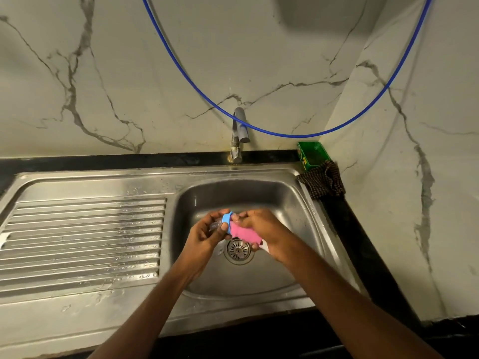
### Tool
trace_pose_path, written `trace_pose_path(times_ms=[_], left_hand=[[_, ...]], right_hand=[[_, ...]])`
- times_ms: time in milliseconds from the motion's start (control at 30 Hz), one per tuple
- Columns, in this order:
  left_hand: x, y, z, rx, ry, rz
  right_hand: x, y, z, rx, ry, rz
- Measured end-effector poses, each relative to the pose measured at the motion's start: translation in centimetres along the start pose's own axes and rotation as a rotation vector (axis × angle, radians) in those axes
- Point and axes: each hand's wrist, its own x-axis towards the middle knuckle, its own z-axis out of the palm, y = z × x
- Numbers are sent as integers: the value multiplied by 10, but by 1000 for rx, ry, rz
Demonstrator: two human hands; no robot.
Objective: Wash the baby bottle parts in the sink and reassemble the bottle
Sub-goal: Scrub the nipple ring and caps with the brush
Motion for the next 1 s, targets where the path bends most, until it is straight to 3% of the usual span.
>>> trace_pose_path(times_ms=[33, 100, 200, 300, 467, 533, 600, 633, 700, 767, 800, 833, 867, 933, 967, 1000], left_hand=[[1, 0, -2, 34, -6, 14], [0, -3, -4, 72, -13, 30], [0, 0, 2, -75, -6, -63], [9, 8, -2, -257, 1, -179], [21, 17, -13, -172, -181, -284], [23, 21, -15, -71, -245, -228], [24, 24, -10, -32, -196, -138], [24, 25, -6, 14, -174, -83], [23, 25, 2, 164, -159, 14], [22, 23, 4, 208, -155, 59], [21, 23, 3, 190, -145, 65], [21, 25, 1, 168, -138, 65], [21, 27, -1, 143, -132, 57], [21, 31, 1, 90, -136, 38], [22, 32, 3, 93, -142, 37], [22, 32, 6, 113, -153, 43]], right_hand=[[-1, -3, -4, 148, -71, 106], [-2, -3, -6, 119, -91, 70], [-1, 0, -2, -145, 66, -199], [3, 4, -5, -311, 77, -431], [6, -3, -18, -585, 70, -703], [4, -7, -23, -700, 104, -810], [0, -6, -23, -829, 201, -856], [-4, -6, -19, -832, 269, -812], [-11, -14, -12, -594, 300, -523], [-14, -22, -11, -135, 119, -119], [-13, -24, -14, 21, 42, -14], [-15, -25, -17, 59, -16, -27], [-15, -20, -18, -24, 2, -179], [-8, -5, -25, -601, 254, -737], [-4, 4, -25, -875, 380, -916], [-1, 10, -23, -1021, 467, -972]])
